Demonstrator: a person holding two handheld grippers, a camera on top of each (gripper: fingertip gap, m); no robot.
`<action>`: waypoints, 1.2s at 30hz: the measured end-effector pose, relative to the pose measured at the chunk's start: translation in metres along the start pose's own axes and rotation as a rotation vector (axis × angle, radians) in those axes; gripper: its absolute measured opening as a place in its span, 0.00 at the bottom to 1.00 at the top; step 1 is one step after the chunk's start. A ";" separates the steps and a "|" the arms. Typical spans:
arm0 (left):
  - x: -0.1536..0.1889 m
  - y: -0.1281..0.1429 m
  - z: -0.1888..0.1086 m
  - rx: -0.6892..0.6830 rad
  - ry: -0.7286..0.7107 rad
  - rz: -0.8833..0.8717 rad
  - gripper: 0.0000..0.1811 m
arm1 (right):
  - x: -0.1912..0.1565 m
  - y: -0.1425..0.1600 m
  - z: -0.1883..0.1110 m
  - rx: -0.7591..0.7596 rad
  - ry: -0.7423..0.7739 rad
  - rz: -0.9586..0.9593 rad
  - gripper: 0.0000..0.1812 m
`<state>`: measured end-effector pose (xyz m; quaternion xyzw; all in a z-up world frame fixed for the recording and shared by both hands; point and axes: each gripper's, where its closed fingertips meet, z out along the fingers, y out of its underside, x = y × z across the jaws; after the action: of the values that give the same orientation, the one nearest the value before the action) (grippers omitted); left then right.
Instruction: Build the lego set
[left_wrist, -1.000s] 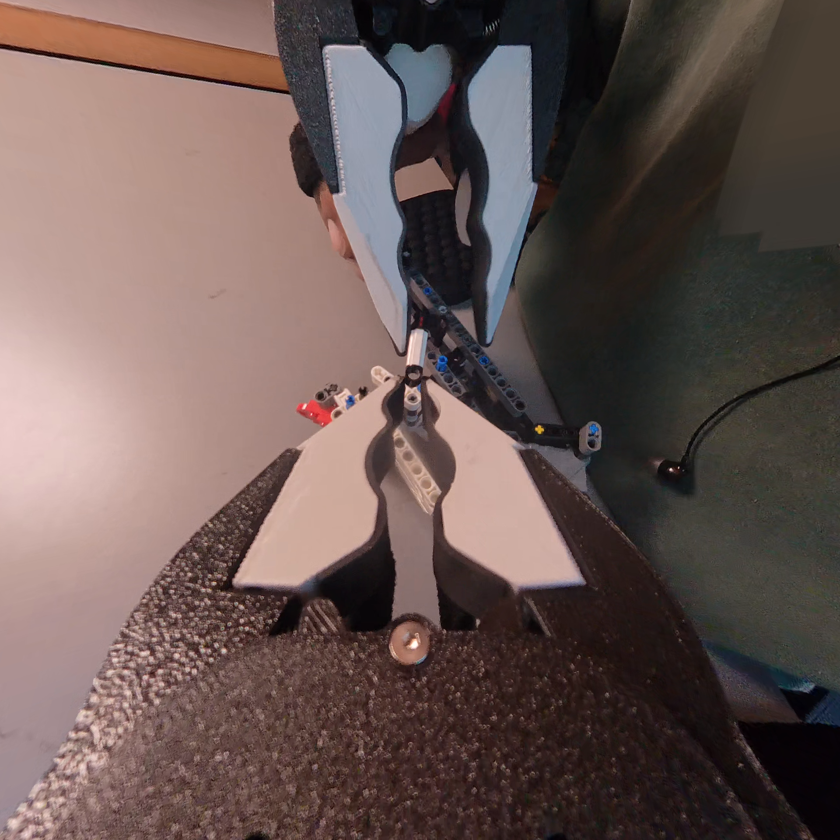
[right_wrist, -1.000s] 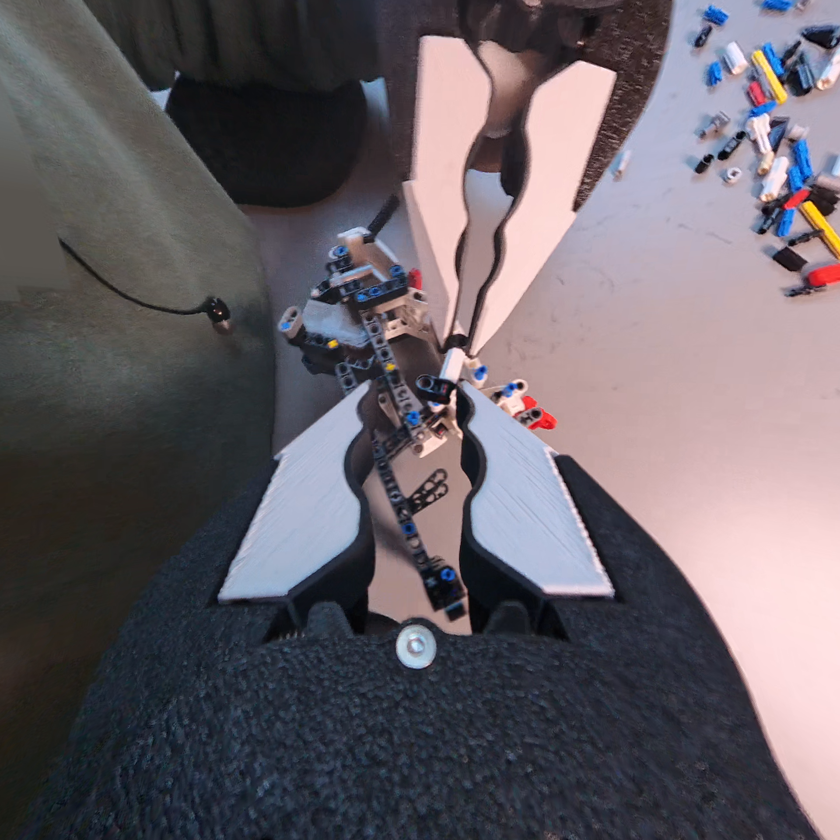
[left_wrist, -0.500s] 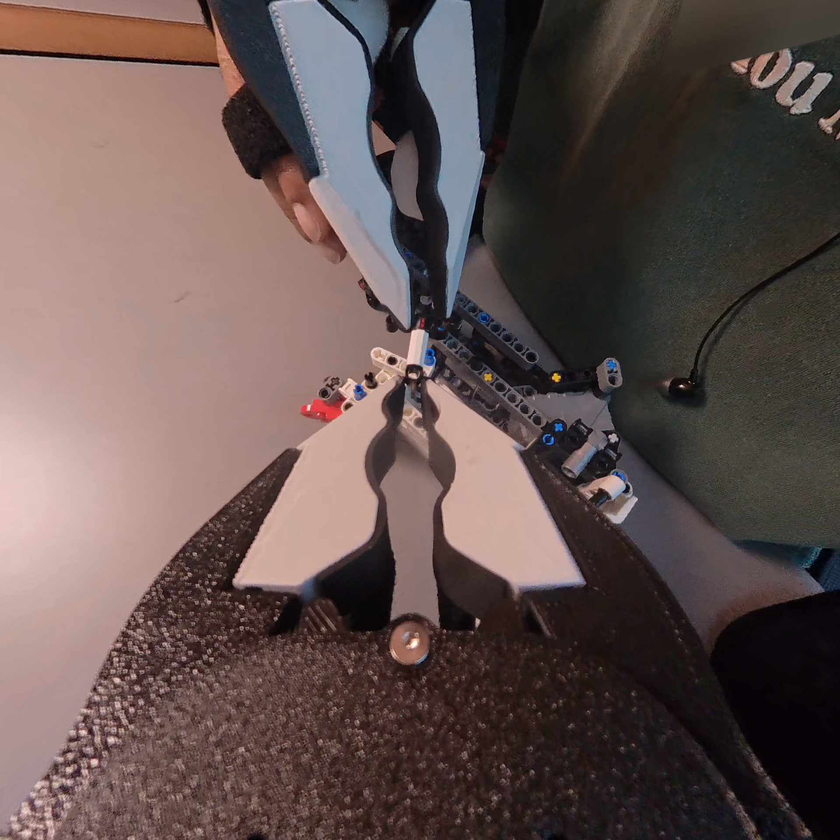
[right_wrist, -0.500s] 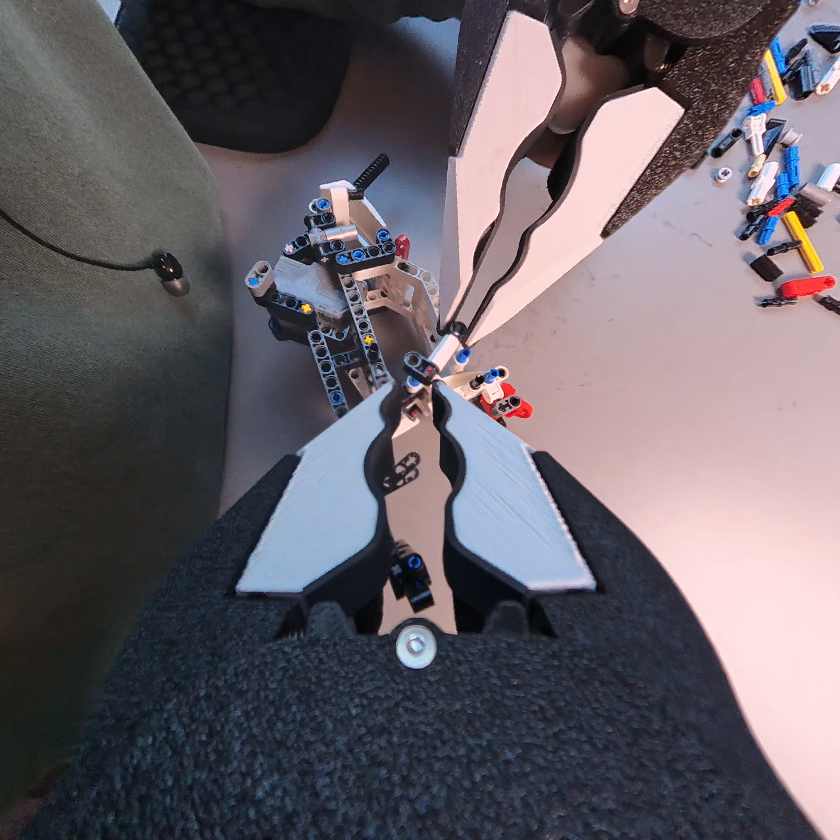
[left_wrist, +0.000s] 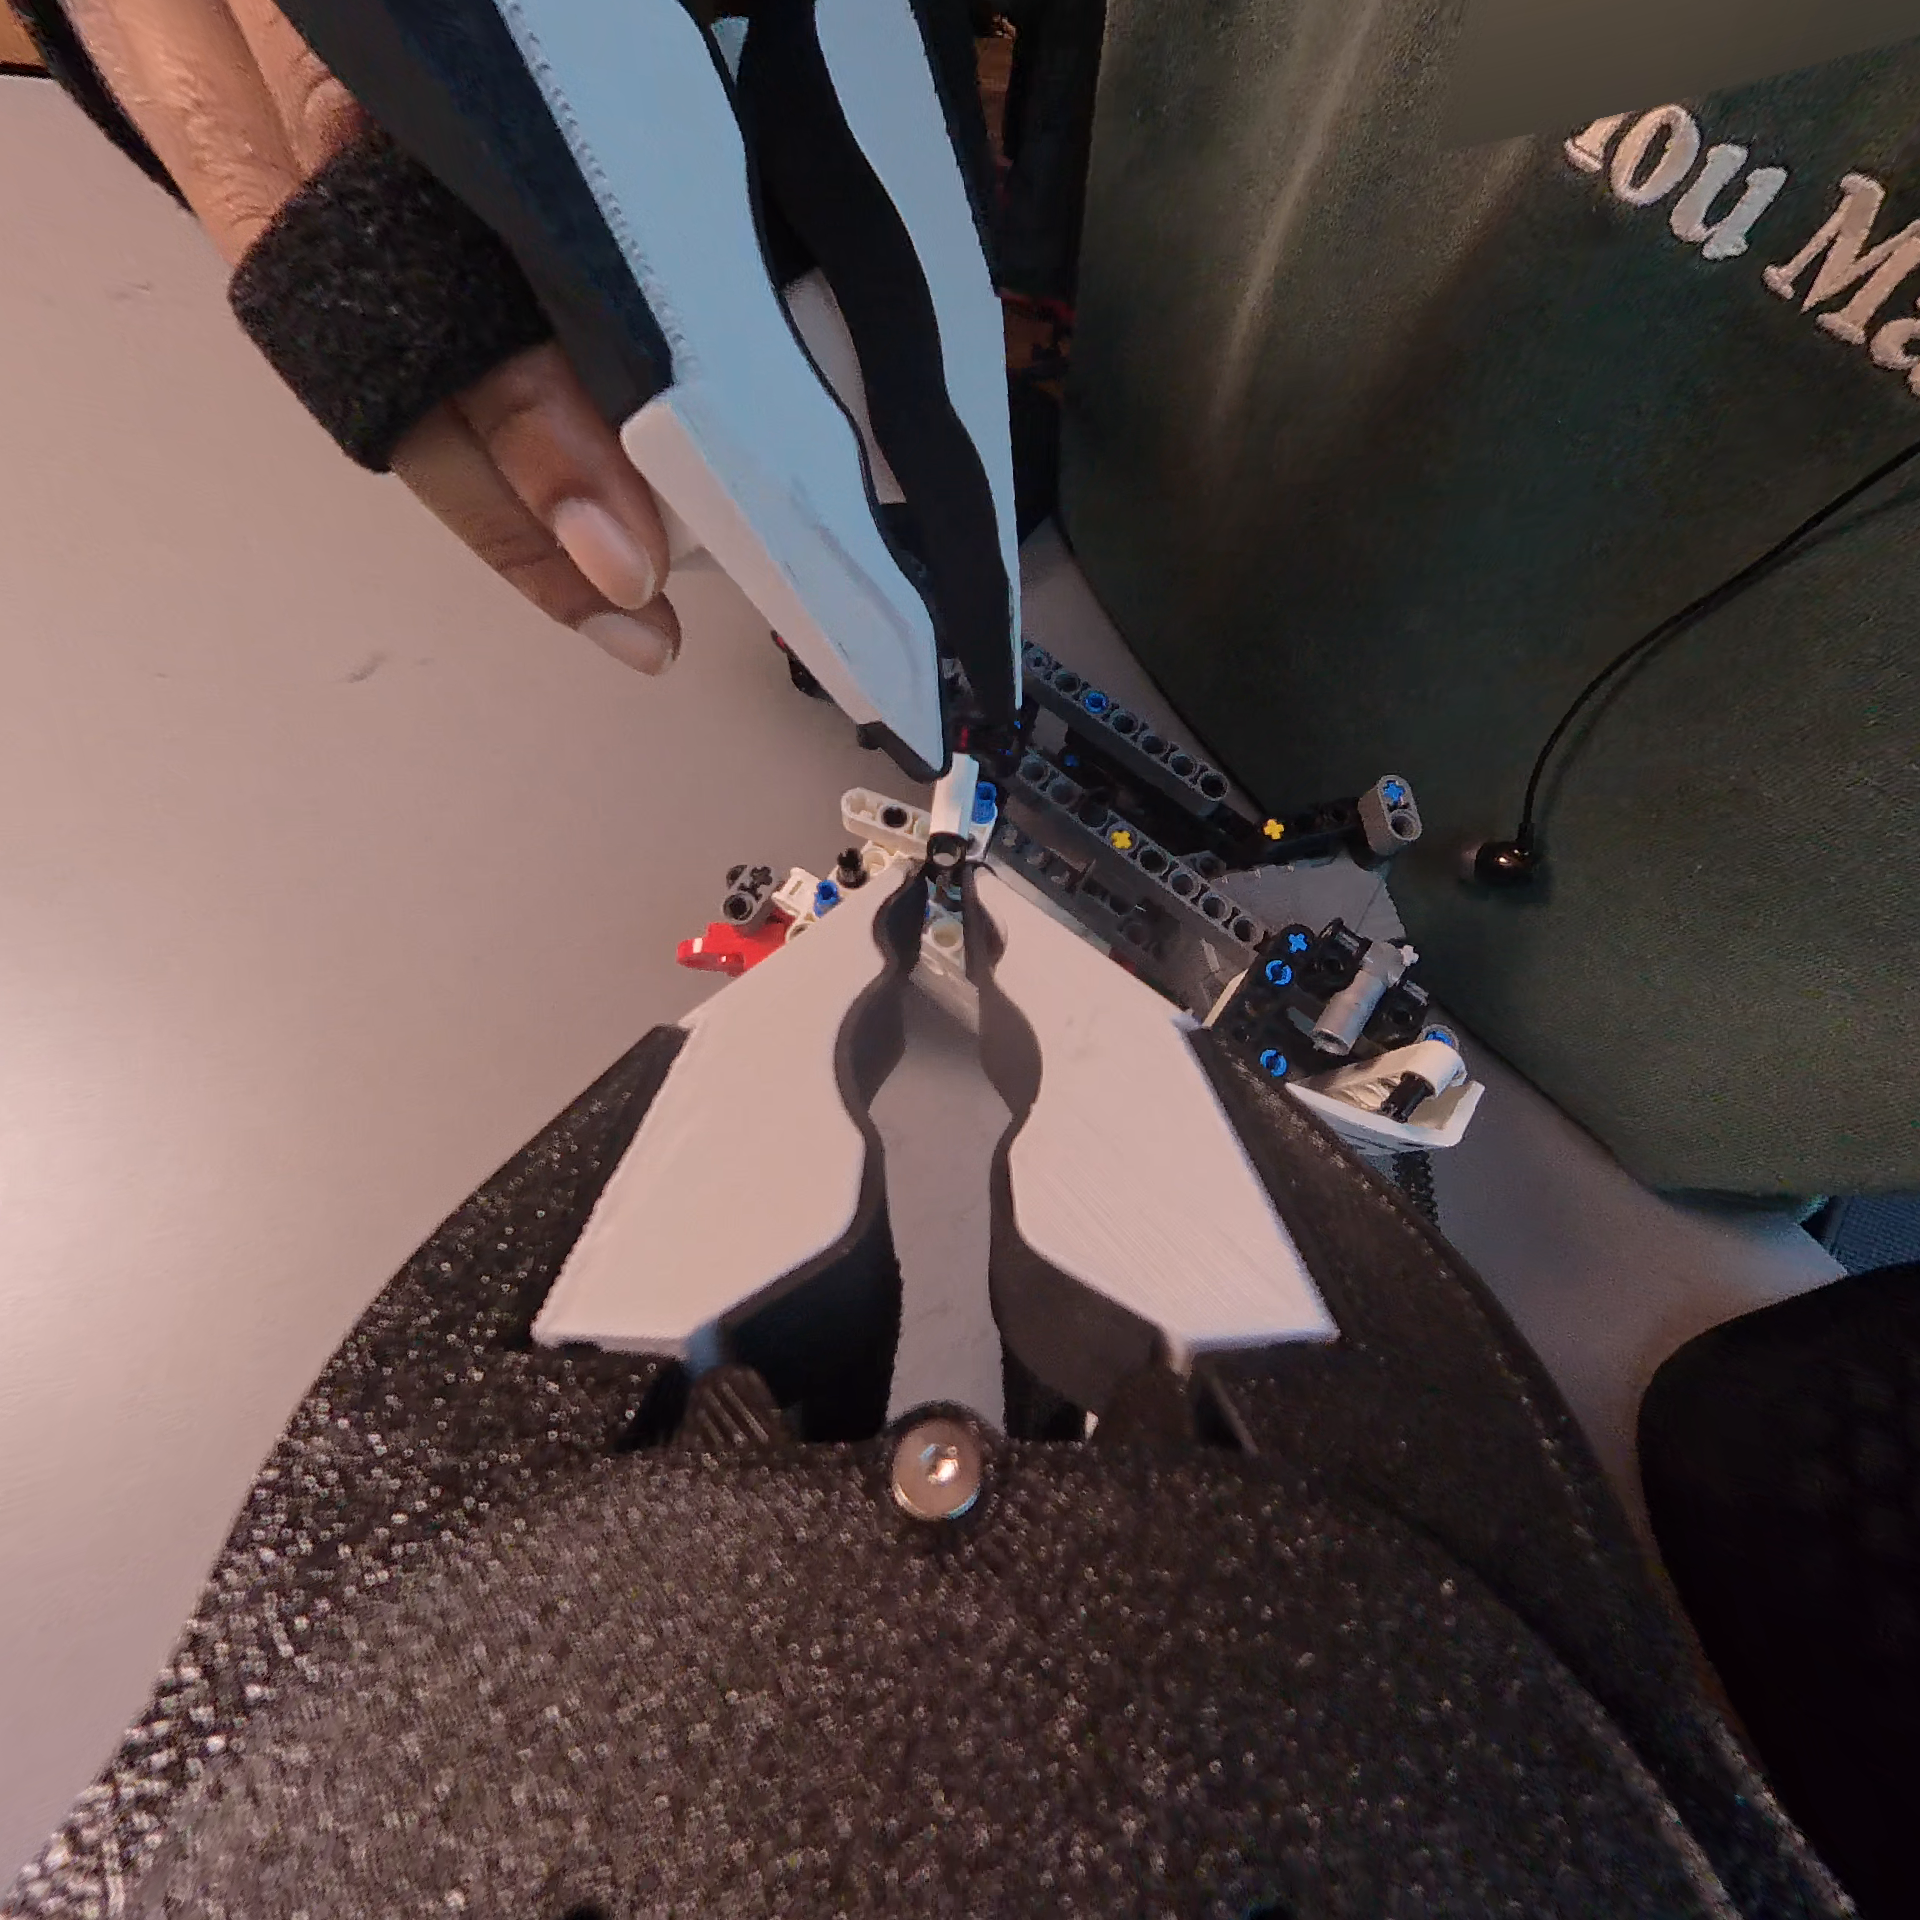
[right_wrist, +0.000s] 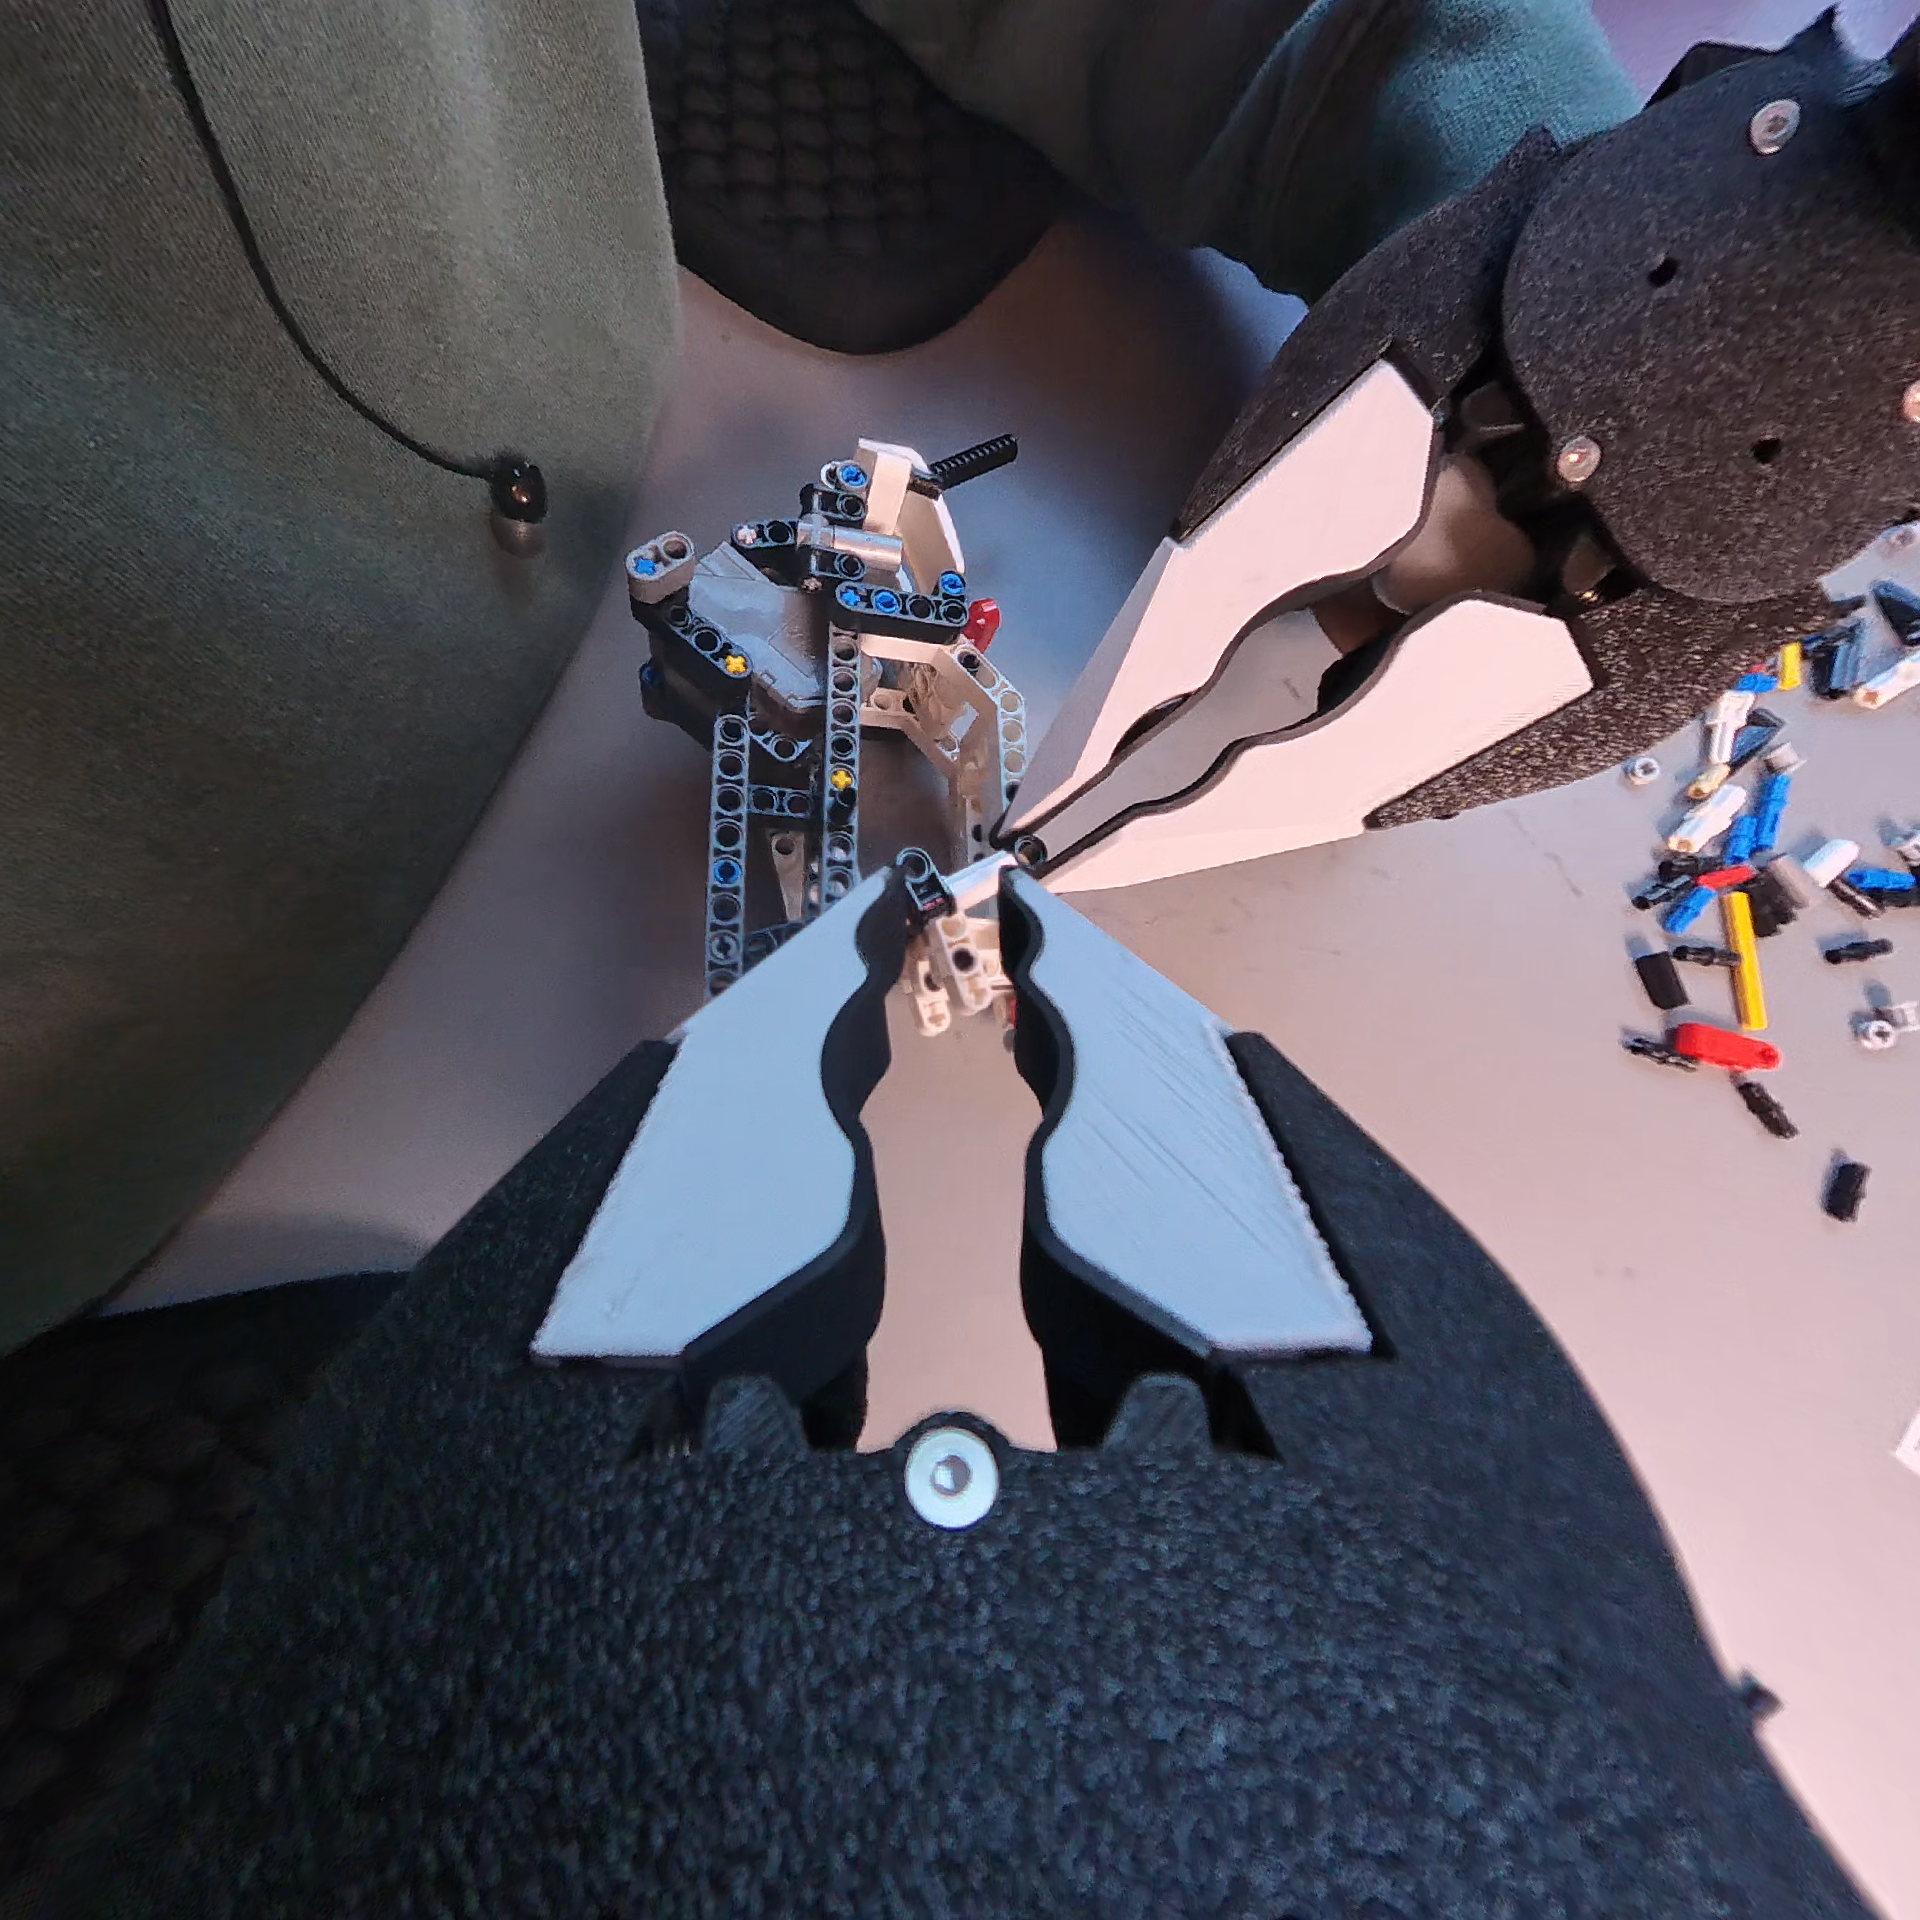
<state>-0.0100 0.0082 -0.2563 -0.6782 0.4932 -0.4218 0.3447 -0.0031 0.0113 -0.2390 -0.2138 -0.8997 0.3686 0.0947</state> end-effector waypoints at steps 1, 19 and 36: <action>-0.001 0.000 -0.001 0.000 -0.003 -0.002 0.03 | 0.001 0.001 0.000 -0.010 -0.014 -0.009 0.09; -0.005 0.007 -0.001 -0.040 -0.073 -0.019 0.04 | -0.003 0.003 0.006 -0.051 -0.120 -0.014 0.00; -0.006 0.008 -0.001 -0.018 -0.104 -0.031 0.04 | 0.014 0.009 0.015 -0.165 -0.169 0.532 0.07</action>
<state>-0.0150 0.0113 -0.2641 -0.7099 0.4677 -0.3868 0.3573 -0.0174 0.0137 -0.2557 -0.4179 -0.8436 0.3225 -0.0985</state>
